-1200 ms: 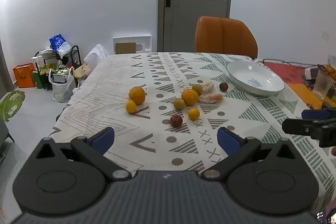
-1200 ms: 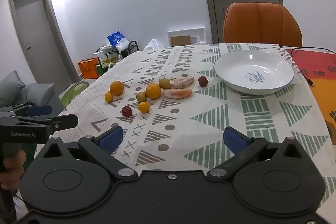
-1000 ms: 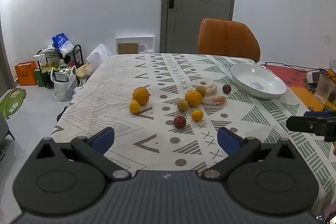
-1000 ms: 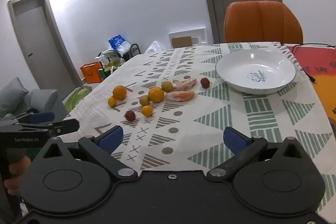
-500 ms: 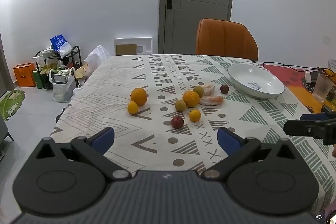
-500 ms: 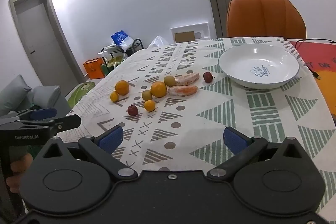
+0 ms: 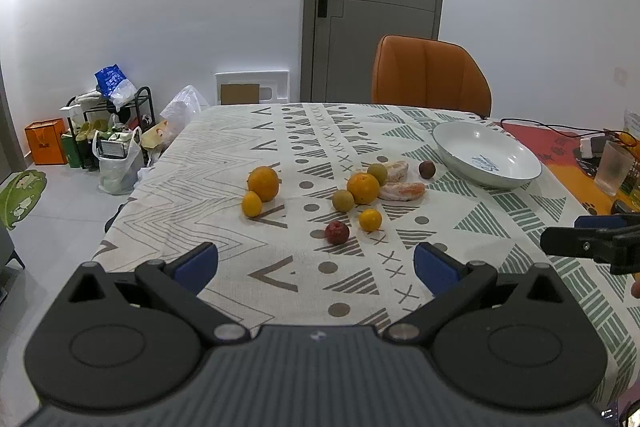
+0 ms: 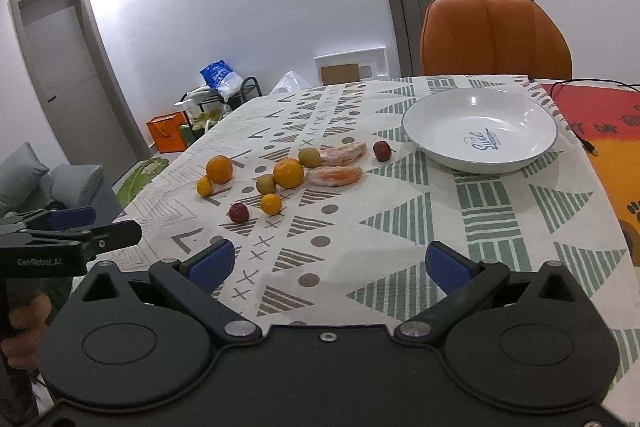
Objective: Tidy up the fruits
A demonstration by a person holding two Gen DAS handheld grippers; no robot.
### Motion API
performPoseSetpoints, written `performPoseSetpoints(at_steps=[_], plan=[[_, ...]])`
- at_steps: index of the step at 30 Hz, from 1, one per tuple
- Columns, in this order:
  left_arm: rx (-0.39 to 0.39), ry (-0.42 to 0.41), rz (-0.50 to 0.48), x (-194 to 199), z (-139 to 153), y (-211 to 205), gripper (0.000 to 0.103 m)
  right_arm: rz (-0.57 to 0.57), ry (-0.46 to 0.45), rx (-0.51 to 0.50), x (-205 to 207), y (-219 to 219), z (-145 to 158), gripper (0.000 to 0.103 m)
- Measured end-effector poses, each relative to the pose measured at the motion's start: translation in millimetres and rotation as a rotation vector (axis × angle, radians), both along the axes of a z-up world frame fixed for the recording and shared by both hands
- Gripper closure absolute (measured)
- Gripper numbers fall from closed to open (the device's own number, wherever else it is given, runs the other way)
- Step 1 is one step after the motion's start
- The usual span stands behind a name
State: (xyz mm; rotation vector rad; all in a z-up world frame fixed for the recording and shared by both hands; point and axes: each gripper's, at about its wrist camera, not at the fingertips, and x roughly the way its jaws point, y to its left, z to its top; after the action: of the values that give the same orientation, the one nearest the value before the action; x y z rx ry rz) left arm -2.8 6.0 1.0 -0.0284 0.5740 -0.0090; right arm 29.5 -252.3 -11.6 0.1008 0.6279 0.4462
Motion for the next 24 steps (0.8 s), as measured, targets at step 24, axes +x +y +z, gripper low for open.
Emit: performPoseSetpoints(at_steps=[24], plan=[[-0.006, -0.012, 0.000, -0.6, 5.3, 0.1, 0.000, 0.000, -0.029, -0.037, -2.5, 2.6, 2.2, 0.000]])
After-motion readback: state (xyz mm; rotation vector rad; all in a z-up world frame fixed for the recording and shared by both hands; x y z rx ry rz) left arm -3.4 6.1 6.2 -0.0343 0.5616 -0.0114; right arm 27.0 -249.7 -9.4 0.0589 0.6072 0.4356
